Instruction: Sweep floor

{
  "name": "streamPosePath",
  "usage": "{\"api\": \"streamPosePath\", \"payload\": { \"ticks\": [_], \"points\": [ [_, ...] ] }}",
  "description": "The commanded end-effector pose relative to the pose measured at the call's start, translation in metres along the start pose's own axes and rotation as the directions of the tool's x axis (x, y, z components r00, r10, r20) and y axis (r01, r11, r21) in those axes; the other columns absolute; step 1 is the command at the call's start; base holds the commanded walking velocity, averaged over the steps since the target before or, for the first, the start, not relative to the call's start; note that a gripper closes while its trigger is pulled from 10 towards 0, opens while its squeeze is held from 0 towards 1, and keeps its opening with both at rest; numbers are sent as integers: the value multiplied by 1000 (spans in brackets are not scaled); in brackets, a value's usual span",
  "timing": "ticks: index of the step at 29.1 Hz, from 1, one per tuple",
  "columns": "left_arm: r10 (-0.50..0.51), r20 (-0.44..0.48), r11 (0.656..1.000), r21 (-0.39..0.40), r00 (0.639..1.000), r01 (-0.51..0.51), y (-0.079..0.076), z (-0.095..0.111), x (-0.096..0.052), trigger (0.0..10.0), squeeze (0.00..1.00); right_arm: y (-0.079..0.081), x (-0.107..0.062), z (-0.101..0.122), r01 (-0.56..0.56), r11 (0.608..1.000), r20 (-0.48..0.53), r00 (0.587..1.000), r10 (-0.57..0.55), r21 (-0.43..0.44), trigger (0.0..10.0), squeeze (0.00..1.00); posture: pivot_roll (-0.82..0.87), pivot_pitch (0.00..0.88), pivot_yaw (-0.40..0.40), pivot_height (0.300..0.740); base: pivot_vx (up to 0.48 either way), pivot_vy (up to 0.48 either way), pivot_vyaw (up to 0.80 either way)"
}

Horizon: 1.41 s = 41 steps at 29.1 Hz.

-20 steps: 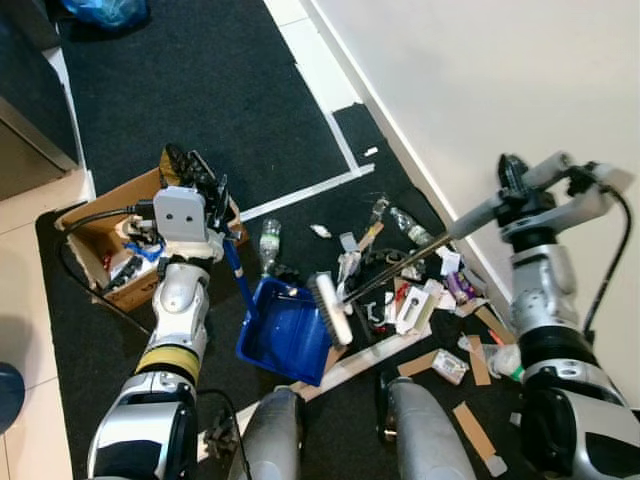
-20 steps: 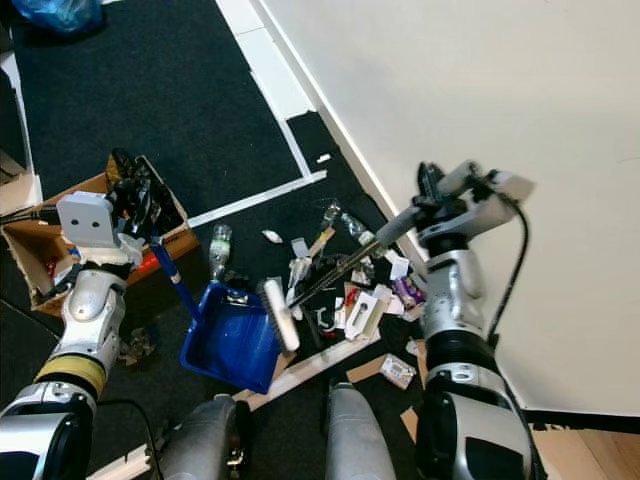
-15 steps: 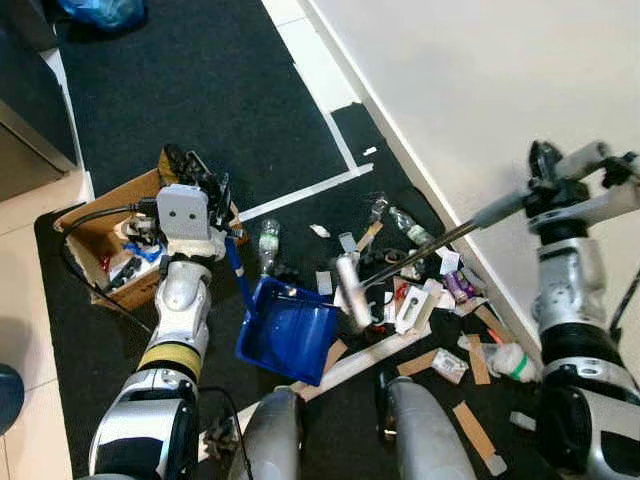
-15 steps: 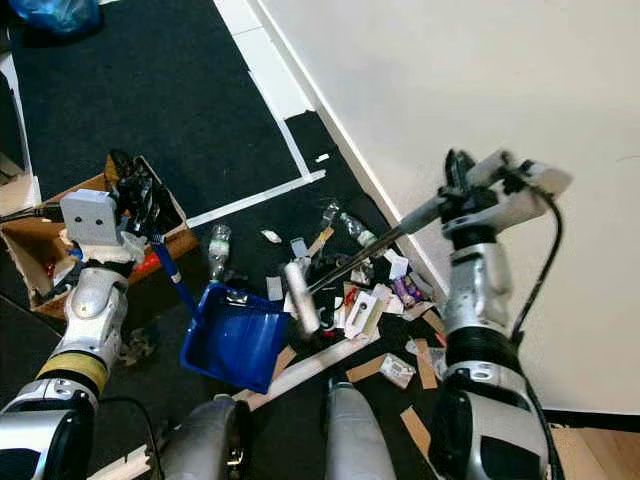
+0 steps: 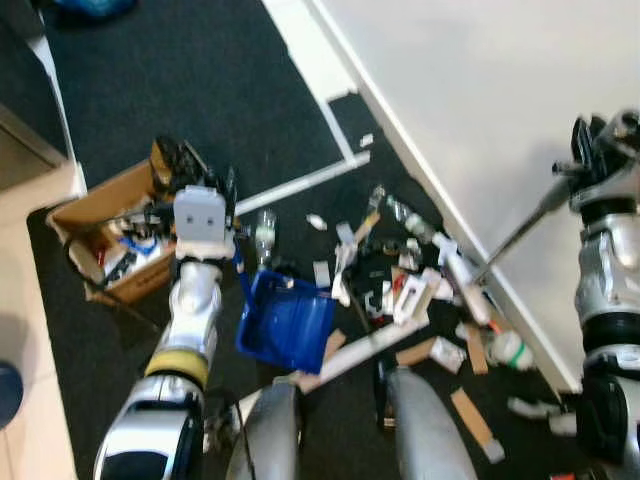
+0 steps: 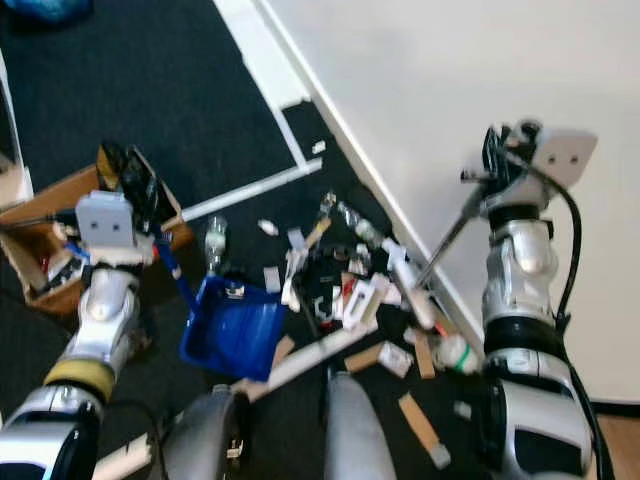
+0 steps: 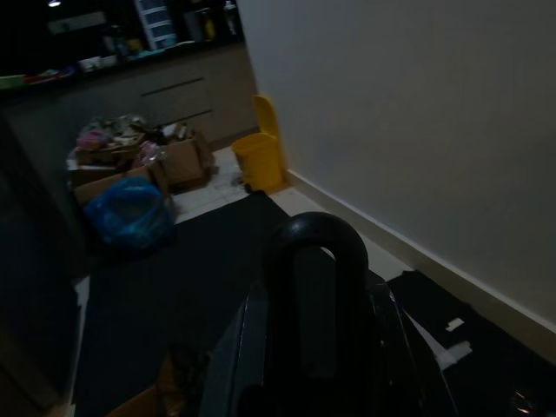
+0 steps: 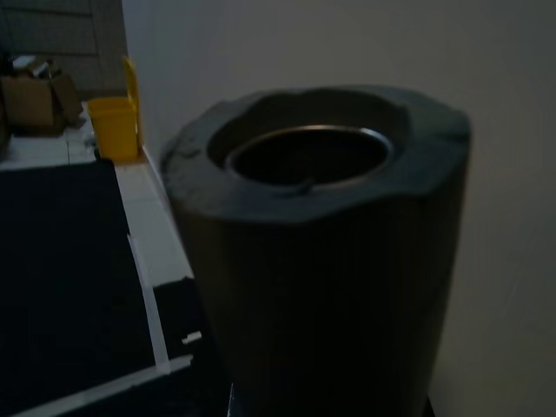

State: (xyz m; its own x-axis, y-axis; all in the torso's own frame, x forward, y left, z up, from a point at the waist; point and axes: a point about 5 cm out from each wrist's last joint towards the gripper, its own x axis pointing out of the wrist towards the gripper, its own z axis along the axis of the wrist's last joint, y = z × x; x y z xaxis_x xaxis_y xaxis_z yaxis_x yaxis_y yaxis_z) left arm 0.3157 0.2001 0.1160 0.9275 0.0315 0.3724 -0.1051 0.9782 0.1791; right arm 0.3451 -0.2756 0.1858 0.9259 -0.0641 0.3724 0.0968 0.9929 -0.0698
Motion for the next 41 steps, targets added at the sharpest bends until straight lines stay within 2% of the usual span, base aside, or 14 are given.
{"api": "streamPosePath", "payload": {
  "ticks": [1, 4, 8, 10, 12, 16, 17, 19, 22, 24, 27, 31, 36, 41],
  "points": [
    [39, -207, 999, 22, 977, -35, 6, -33, -27, 10000, 0, 4, 1, 1, 0, 1000, 22, 1000, 0, 8, 10000, 0, 96, 373, -7, 740, 0, 0, 0],
    [69, -196, 998, 21, 978, -66, 9, -29, -23, 10000, 0, 9, 0, -7, 2, 999, 0, 1000, -2, 35, 10000, 0, 101, 379, -8, 740, 0, 0, 0],
    [84, -154, 996, 31, 984, -80, 12, -19, -17, 10000, 0, 26, -10, -24, -19, 997, -47, 999, 22, 76, 10000, 0, 133, 408, -5, 740, 0, 0, 0],
    [87, -143, 996, 36, 986, -83, 14, -16, -16, 10000, 0, 38, -18, -34, -45, 996, -73, 996, 51, 76, 10000, 0, 141, 418, -5, 740, 0, 0, 0],
    [87, -135, 996, 39, 987, -83, 16, -14, -18, 10000, 0, 47, -25, -42, -43, 993, -91, 994, 53, 111, 10000, 0, 151, 428, -2, 740, 0, 0, 0],
    [69, -131, 997, 52, 989, -62, 17, -13, -22, 10000, 0, 63, -29, -47, -41, 973, -93, 994, 64, 225, 10000, 0, 151, 436, 3, 740, 0, 0, 0],
    [65, -136, 997, 52, 989, -58, 16, -13, -24, 10000, 0, 74, -29, -47, -43, 947, -76, 995, 70, 319, 10000, 0, 145, 432, 3, 740, 0, 0, 0],
    [59, -137, 997, 51, 989, -52, 15, -14, -24, 10000, 0, 82, -30, -44, -50, 924, -53, 996, 76, 378, 10000, 0, 145, 432, 3, 740, 0, 0, 0],
    [51, -142, 998, 47, 989, -45, 12, -14, -23, 10000, 0, 84, -29, -41, -13, 891, -31, 999, 31, 455, 10000, 0, 135, 419, 2, 740, 0, 0, 0],
    [46, -142, 998, 46, 989, -40, 11, -14, -22, 10000, 0, 84, -28, -40, -3, 880, -27, 999, 18, 475, 10000, 0, 132, 416, 2, 740, 0, 0, 0],
    [40, -145, 999, 42, 989, -34, 7, -12, -19, 10000, 0, 86, -26, -36, 16, 838, -17, 1000, -8, 546, 10000, 0, 122, 404, 0, 740, 0, 0, 0],
    [38, -151, 999, 39, 988, -32, 6, -13, -18, 10000, 0, 88, -25, -32, -8, 831, 0, 1000, 9, 557, 10000, 0, 111, 387, -5, 740, 0, 0, 0],
    [33, -158, 999, 28, 987, -28, 1, -15, -17, 10000, 0, 75, -18, -20, -12, 795, 40, 999, -16, 607, 10000, 0, 98, 367, -15, 740, 0, 0, 0],
    [33, -157, 999, 23, 987, -29, -2, -15, -14, 10000, 0, 67, -14, -14, -29, 808, 56, 998, -5, 588, 10000, 0, 89, 353, -23, 740, 0, 0, 0]
  ]
}}
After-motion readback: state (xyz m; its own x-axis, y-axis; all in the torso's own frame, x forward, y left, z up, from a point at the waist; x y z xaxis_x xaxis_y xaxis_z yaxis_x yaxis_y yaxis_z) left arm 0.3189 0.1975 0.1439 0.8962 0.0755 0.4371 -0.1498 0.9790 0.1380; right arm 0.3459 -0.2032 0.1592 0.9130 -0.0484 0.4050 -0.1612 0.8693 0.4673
